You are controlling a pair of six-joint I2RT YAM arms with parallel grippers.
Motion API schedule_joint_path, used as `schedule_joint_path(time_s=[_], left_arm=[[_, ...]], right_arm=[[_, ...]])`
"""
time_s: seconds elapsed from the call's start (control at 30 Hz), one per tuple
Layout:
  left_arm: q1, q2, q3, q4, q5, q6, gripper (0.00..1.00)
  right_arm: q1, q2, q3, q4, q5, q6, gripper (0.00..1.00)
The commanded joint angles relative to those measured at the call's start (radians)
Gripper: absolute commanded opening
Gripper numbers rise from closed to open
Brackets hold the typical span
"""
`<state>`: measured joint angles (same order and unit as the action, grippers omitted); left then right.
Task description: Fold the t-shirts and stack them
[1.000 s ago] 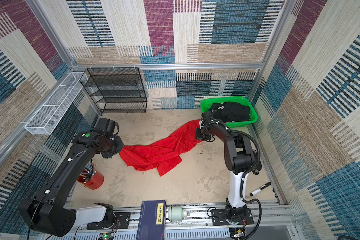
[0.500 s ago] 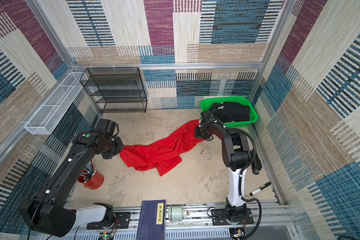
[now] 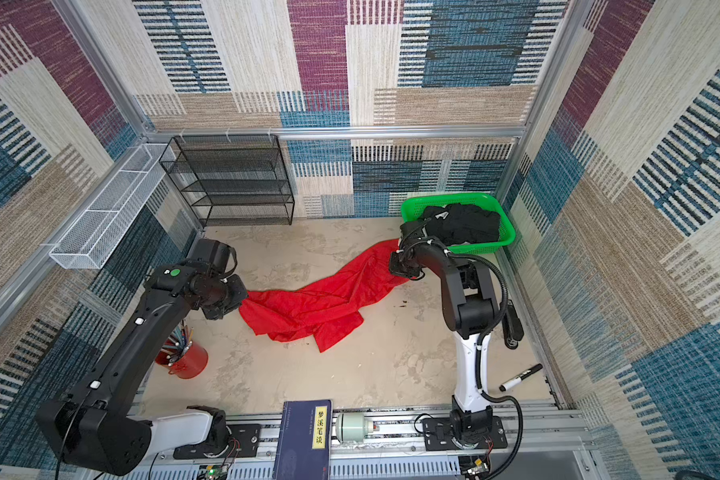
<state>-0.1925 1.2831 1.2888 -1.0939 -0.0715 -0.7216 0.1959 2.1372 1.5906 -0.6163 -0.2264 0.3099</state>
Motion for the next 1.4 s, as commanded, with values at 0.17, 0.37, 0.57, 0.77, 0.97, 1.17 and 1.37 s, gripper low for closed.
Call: schedule_joint_path(time_s=[0.17, 0.37, 0.57, 0.77, 0.97, 1.17, 1.37], left_arm=[[0.004, -0.008, -0.018, 0.025, 0.010, 0.015, 0.00], [0.011, -0.007, 0.001, 0.032, 0.016, 0.025, 0.00], [0.028, 0.016, 0.092, 0.029, 0.023, 0.058, 0.00], [0.041, 0.015, 0.218, -0.003, 0.024, 0.094, 0.00], [0.057, 0.010, 0.453, -0.091, 0.008, 0.162, 0.00], [0.062, 0.024, 0.734, -0.169, 0.017, 0.219, 0.00], [0.062, 0.026, 0.992, -0.205, 0.037, 0.249, 0.00]], right_arm=[[0.000, 0.004, 0.032, -0.007, -0.019, -0.009, 0.00], [0.001, -0.078, 0.069, 0.001, -0.062, -0.009, 0.00], [0.000, -0.196, 0.171, -0.055, -0.123, 0.018, 0.00], [-0.001, -0.326, 0.268, -0.158, -0.146, 0.030, 0.00], [-0.001, -0.423, 0.525, -0.283, -0.126, 0.021, 0.00], [-0.006, -0.412, 0.862, -0.369, -0.196, 0.040, 0.00], [-0.012, -0.535, 0.844, -0.231, -0.225, 0.081, 0.00]])
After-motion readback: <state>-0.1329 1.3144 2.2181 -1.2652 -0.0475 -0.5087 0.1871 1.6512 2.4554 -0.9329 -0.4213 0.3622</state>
